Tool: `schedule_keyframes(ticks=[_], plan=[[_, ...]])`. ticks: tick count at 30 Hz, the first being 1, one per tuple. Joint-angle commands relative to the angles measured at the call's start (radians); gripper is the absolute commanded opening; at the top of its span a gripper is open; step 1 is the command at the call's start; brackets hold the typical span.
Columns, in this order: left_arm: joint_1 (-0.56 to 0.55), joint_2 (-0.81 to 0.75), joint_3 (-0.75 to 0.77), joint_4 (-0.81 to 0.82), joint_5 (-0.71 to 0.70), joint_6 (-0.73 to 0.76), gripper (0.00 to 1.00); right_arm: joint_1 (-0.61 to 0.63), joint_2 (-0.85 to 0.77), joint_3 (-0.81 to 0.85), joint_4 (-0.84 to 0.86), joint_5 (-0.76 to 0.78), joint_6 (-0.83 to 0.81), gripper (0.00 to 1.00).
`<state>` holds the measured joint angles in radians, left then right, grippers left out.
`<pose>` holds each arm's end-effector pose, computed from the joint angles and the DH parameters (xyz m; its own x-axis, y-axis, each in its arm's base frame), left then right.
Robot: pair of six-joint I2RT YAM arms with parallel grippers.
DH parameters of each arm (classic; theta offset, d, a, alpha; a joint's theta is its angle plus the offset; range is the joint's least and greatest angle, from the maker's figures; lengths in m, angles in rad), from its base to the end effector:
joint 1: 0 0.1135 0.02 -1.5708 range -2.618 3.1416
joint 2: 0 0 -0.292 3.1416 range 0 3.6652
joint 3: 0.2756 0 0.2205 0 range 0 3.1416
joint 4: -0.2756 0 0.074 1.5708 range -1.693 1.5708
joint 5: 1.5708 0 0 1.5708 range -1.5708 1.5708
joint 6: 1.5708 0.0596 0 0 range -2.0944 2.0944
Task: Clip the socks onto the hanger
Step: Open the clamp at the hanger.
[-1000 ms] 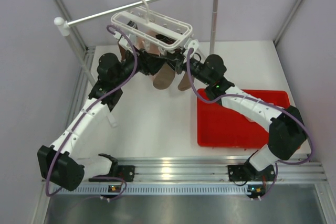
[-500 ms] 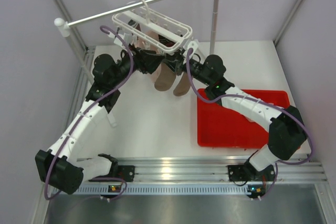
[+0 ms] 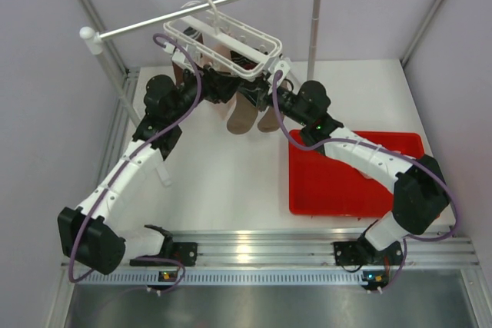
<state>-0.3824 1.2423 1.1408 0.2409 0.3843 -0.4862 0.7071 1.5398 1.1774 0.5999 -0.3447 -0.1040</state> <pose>0.2431 -0.1218 0.4460 -0.2086 -0.3830 -0.8999 0.6706 0.6137 -0.4167 0.2584 0.2473 0.4169 0.2673 0.0999 -0.9584 -0.8379 0.5153 -0.1800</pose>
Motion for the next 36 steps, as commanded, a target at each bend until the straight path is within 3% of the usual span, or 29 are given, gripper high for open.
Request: schedule_keyframes(ticks=[1,11,21,23,24,25,27,30,36], plan=[[-0.007,0.005,0.040,0.110,-0.039,-0.046,0.63,0.017,-0.038,-0.007,0.005,-0.020,0.007,0.00],[-0.026,0.011,0.033,0.100,-0.044,-0.019,0.54,0.025,-0.038,0.004,0.008,-0.022,0.029,0.00],[-0.026,0.008,0.043,0.038,-0.064,-0.006,0.19,0.023,-0.050,-0.002,-0.015,-0.019,0.017,0.00],[-0.026,0.008,0.048,0.021,-0.068,-0.009,0.07,0.022,-0.050,-0.001,-0.028,-0.016,0.015,0.06],[-0.026,0.006,0.050,0.011,-0.070,-0.011,0.02,0.020,-0.050,-0.002,-0.031,-0.013,0.013,0.15],[-0.026,0.005,0.053,0.006,-0.073,-0.014,0.00,0.020,-0.053,-0.002,-0.043,-0.010,0.013,0.18],[-0.026,0.003,0.056,-0.006,-0.074,-0.020,0.00,0.017,-0.056,-0.002,-0.054,-0.008,0.012,0.30],[-0.026,0.005,0.062,-0.025,-0.079,-0.032,0.00,0.006,-0.066,-0.001,-0.086,-0.007,0.004,0.36],[-0.024,0.008,0.065,-0.038,-0.048,-0.074,0.00,-0.006,-0.076,-0.002,-0.095,-0.020,0.003,0.41]])
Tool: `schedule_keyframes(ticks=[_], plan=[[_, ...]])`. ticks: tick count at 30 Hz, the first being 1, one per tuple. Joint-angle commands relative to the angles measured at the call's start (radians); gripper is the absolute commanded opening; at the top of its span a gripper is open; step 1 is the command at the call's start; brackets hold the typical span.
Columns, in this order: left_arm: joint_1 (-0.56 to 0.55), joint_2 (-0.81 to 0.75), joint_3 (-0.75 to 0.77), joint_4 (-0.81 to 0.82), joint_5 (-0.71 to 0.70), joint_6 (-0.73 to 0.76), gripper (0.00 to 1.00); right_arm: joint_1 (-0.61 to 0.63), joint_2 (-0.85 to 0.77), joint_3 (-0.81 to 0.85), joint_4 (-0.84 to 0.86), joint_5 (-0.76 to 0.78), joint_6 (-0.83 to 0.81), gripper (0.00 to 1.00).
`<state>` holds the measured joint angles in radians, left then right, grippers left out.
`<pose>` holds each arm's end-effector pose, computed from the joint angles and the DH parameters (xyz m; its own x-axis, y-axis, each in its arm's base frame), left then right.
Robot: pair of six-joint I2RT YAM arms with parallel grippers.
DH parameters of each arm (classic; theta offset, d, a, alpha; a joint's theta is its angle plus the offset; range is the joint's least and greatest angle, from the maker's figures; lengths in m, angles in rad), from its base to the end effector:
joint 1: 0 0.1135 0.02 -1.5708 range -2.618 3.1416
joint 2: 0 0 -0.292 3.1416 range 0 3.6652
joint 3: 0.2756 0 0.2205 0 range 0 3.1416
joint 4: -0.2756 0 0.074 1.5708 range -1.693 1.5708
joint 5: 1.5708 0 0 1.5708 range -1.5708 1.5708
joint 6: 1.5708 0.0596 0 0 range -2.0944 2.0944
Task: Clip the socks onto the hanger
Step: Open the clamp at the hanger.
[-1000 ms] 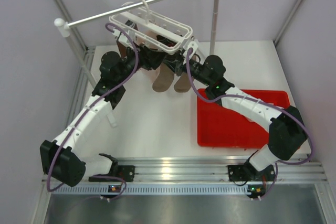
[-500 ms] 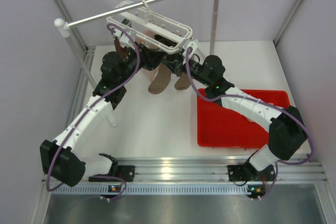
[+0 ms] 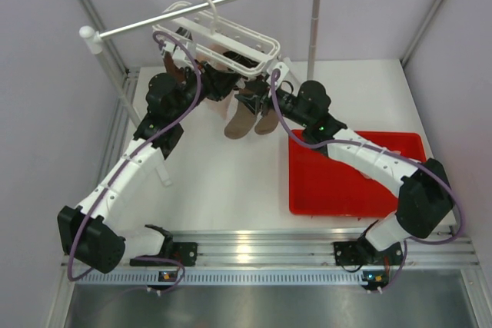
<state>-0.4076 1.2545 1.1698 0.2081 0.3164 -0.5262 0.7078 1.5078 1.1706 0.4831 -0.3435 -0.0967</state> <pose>0.2454 -0.1262 0.4489 -0.2339 -0.4189 -0.8774 0.6277 0.6241 -0.4653 0.2532 0.2431 0.4103 0.1935 0.0459 -0.9800 -0.8506 0.5056 -0.1443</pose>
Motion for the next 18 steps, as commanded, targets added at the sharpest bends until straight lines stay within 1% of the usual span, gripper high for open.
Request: schedule_keyframes(ticks=[1,5,12,14,17,18], plan=[[0.001,-0.004,0.036,-0.007,0.021,-0.037,0.00,-0.007,-0.038,0.012,0.026,-0.029,0.000,0.41],[0.001,-0.003,0.031,-0.018,0.027,-0.061,0.00,-0.007,-0.015,0.044,0.035,-0.066,0.023,0.41],[0.001,-0.003,0.033,-0.026,0.052,-0.066,0.00,-0.007,0.023,0.099,0.026,-0.055,0.002,0.40],[0.001,0.002,0.036,-0.032,0.059,-0.066,0.00,-0.007,0.031,0.110,0.023,-0.049,-0.001,0.35],[0.001,0.002,0.036,-0.033,0.062,-0.066,0.00,-0.007,0.042,0.127,0.017,-0.043,-0.008,0.19],[0.001,0.002,0.036,-0.032,0.064,-0.067,0.00,-0.007,0.046,0.132,0.012,-0.043,-0.012,0.09]])
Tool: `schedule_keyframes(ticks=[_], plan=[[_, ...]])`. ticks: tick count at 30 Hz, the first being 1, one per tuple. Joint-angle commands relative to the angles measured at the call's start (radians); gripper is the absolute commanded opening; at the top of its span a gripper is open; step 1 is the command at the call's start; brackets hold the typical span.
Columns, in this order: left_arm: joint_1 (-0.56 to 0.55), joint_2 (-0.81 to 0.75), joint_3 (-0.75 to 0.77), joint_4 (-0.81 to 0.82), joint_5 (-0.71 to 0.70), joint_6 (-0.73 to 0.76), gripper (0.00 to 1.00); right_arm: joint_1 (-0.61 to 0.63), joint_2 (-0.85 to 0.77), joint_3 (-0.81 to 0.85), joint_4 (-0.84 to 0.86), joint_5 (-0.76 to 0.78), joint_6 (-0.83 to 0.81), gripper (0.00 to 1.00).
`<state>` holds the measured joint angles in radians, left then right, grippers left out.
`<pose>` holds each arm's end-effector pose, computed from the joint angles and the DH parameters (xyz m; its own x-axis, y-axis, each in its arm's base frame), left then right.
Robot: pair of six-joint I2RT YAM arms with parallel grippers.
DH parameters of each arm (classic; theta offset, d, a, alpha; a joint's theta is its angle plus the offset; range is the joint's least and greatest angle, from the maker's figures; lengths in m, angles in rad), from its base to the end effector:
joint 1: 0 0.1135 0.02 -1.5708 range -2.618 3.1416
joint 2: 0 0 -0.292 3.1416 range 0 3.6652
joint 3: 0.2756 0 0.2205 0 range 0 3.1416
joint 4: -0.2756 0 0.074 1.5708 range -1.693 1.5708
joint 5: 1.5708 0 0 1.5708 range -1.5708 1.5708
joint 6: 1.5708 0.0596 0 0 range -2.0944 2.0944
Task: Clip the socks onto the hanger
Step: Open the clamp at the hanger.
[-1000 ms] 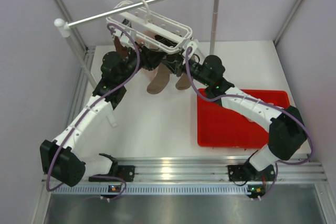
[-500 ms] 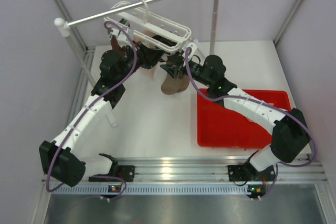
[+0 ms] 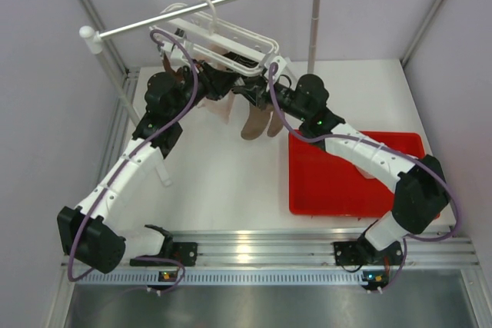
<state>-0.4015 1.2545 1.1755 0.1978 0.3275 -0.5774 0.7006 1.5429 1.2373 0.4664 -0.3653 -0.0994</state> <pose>0.2456 -0.1251 0.4495 -0.2711 -0.4464 -0.8528 0.6159 0.6004 -0.5100 0.2617 0.2485 0.4195 0.2083 0.0544 -0.9766 -0.8552 0.4945 -0.1549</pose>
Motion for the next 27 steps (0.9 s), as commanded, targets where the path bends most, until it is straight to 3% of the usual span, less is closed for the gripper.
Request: schedule_keyframes(ticks=[1,3,9,14,21,24,27], plan=[[-0.005,0.002,0.032,-0.021,0.054,-0.016,0.00,0.000,0.011,0.068,0.023,-0.021,-0.016,0.04],[-0.005,0.003,0.038,-0.026,0.051,-0.021,0.01,0.000,0.010,0.067,0.020,-0.015,-0.019,0.00],[-0.005,-0.007,0.035,-0.060,0.007,-0.015,0.30,0.000,-0.001,0.054,0.021,0.003,-0.020,0.00],[-0.005,-0.003,0.038,-0.063,-0.007,-0.021,0.39,0.000,-0.006,0.044,0.026,0.003,-0.016,0.00],[-0.005,0.006,0.038,-0.046,-0.016,-0.045,0.40,0.000,-0.015,0.028,0.029,0.000,-0.011,0.00],[-0.005,-0.003,0.029,-0.037,-0.041,-0.059,0.26,0.002,-0.018,0.024,0.029,-0.006,-0.013,0.00],[-0.003,-0.015,0.010,0.003,-0.048,-0.078,0.26,0.002,-0.023,0.013,0.028,-0.006,-0.016,0.00]])
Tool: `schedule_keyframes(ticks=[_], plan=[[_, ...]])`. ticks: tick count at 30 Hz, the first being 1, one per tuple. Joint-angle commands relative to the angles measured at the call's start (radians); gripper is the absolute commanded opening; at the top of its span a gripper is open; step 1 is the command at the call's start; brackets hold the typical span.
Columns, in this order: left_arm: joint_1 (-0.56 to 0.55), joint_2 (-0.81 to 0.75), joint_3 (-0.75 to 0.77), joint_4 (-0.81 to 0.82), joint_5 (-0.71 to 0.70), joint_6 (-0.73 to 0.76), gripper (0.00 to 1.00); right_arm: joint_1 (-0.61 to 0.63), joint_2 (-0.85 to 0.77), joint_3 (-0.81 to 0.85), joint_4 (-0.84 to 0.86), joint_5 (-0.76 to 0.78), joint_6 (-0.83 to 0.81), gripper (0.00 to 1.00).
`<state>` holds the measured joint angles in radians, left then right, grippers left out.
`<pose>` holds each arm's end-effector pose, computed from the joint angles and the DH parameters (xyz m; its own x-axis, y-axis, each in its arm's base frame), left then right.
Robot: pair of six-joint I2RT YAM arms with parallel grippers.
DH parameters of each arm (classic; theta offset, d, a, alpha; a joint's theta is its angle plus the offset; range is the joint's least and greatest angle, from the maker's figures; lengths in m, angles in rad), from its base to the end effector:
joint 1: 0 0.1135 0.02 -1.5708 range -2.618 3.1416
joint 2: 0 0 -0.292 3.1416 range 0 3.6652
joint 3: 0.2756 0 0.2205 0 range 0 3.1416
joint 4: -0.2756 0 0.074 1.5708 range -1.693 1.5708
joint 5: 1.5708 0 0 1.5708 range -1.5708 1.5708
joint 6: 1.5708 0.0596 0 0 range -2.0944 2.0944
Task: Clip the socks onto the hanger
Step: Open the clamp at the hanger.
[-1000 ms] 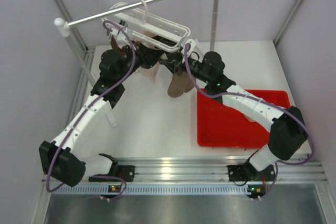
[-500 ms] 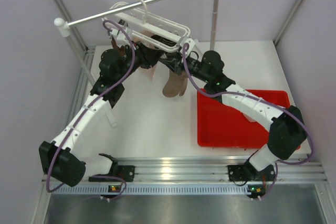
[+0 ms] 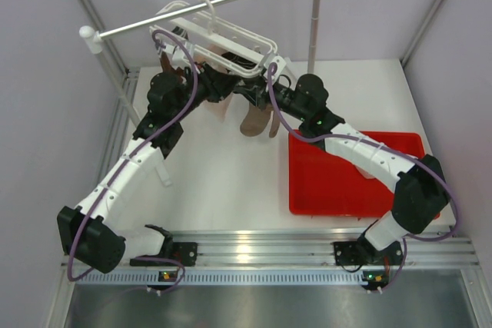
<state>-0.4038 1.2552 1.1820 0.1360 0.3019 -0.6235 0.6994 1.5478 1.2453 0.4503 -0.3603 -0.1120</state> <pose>0.2469 -0.1247 0.4436 -0.3315 -0.4646 -0.8211 0.5598 0.6037 -0.5676 0.2635 0.2492 0.4186 0.2091 0.0393 -0.9771 -0.8512 0.4991 -0.1621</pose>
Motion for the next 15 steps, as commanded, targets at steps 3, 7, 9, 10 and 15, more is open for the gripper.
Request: schedule_keyframes(ticks=[3,7,9,10,15], plan=[[0.005,-0.025,-0.013,0.103,-0.017,-0.065,0.37,0.003,-0.034,-0.006,0.044,-0.011,-0.003,0.00],[0.006,-0.027,-0.010,0.111,-0.029,-0.085,0.41,0.002,-0.038,-0.017,0.045,-0.014,-0.005,0.00],[0.008,-0.020,-0.001,0.111,-0.041,-0.091,0.41,0.003,-0.041,-0.020,0.047,-0.014,-0.003,0.00],[0.008,-0.020,-0.002,0.111,-0.047,-0.097,0.40,0.003,-0.041,-0.020,0.047,-0.014,-0.005,0.00],[0.013,-0.013,0.002,0.116,-0.055,-0.111,0.35,0.005,-0.045,-0.026,0.048,-0.016,-0.006,0.00]])
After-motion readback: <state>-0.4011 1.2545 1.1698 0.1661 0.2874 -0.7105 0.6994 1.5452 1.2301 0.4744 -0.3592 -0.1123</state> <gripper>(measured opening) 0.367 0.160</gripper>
